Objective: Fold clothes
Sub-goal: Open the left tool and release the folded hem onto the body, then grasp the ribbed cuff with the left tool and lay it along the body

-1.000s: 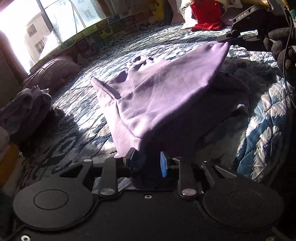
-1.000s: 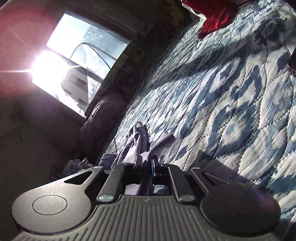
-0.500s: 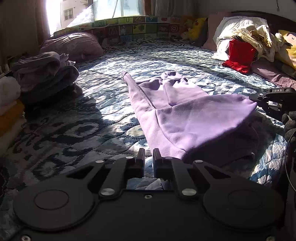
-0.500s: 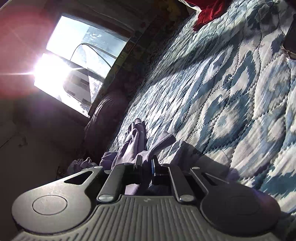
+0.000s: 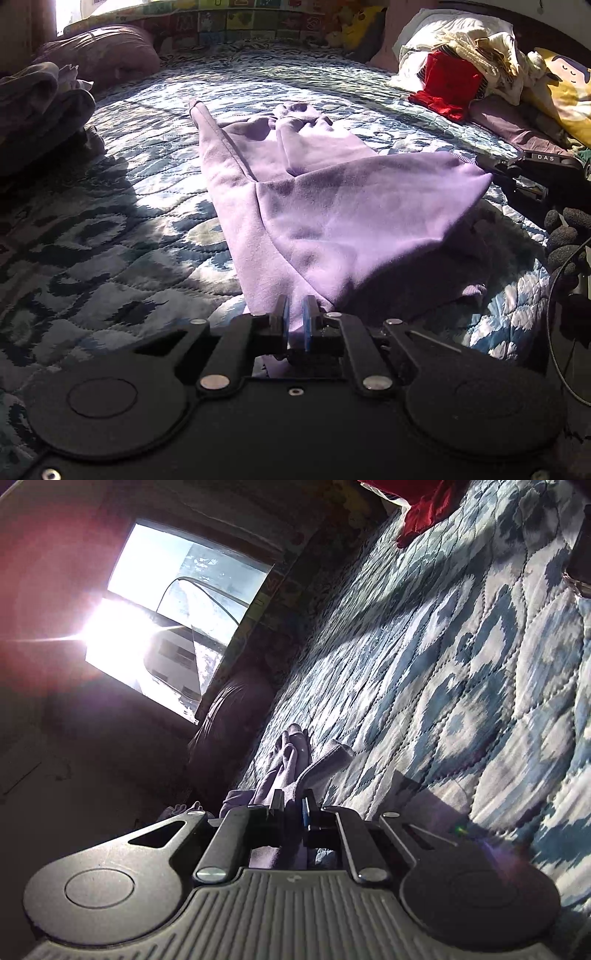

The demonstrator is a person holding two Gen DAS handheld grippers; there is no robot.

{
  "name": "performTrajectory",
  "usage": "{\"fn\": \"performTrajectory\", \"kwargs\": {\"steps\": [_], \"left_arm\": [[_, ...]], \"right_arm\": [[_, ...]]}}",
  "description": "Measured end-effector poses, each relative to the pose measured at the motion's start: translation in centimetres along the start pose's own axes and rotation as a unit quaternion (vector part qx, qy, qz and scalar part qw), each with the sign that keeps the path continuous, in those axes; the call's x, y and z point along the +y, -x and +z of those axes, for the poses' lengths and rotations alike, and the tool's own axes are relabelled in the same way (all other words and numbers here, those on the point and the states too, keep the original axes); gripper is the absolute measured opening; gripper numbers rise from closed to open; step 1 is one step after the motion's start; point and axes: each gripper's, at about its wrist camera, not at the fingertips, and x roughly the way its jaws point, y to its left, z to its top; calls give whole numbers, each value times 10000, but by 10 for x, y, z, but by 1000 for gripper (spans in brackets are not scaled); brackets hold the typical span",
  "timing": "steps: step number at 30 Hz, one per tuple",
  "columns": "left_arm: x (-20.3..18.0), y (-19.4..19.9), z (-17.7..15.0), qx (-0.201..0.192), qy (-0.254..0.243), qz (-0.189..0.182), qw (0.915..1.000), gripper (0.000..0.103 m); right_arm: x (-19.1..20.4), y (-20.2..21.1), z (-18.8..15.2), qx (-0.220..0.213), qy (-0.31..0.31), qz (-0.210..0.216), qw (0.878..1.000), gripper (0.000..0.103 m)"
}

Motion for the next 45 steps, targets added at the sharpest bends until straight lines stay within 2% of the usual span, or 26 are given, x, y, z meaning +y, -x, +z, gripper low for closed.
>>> {"fn": "performTrajectory", "kwargs": {"steps": [3, 7, 12, 14, 16, 18, 19, 23, 25, 30, 32, 34, 37, 39, 43, 45], "left_arm": [[22, 5, 25, -347, 344, 18, 9988, 5], [39, -28, 70, -489, 48, 559, 9972, 4], [62, -109, 116, -366, -84, 878, 9954, 5], [71, -135, 132, -367, -31, 842, 9958, 5], [77, -157, 147, -405, -26, 957, 9946, 5], [84, -172, 159, -467, 158, 774, 9958, 4], [85, -179, 164, -465, 173, 682, 9964, 4], [65, -214, 169, -153, -489, 750, 9959, 4], [59, -229, 164, -39, -774, 981, 9921, 4], [61, -222, 171, 25, -809, 988, 9918, 5], [65, -204, 182, -295, -651, 865, 9937, 5], [65, -199, 194, -414, -650, 836, 9935, 5], [60, -219, 205, -264, -970, 935, 9905, 5], [63, -237, 209, -159, -945, 829, 9919, 5], [73, -280, 207, 276, -794, 1432, 9861, 4], [71, -286, 209, 346, -811, 1557, 9839, 4]], "right_arm": [[0, -1, 0, 6, -14, 45, 10000, 11], [1, 1, 2, -33, -38, 93, 9999, 11], [7, 12, 1, 18, -1, 150, 9999, 11], [7, 15, 1, 37, 15, 129, 9999, 11], [6, 17, 1, 45, -43, 131, 9999, 11], [4, 16, 1, 71, -98, 109, 9999, 11], [3, 15, 0, 96, -114, 97, 9998, 11], [-2, 7, -2, 216, -155, 29, 9996, 11], [-2, 5, -3, 274, -113, -23, 9996, 11], [-4, 3, -4, 290, -190, -55, 9994, 11], [-5, 3, -5, 276, -199, -25, 9994, 11], [-5, 3, -5, 276, -201, 43, 9994, 11], [-4, 2, -4, 287, -162, 113, 9994, 11], [-3, 3, -4, 285, -144, 93, 9994, 11], [-6, 2, -5, 282, -168, -7, 9995, 11], [-8, 1, -5, 286, -190, -59, 9994, 11]]}}
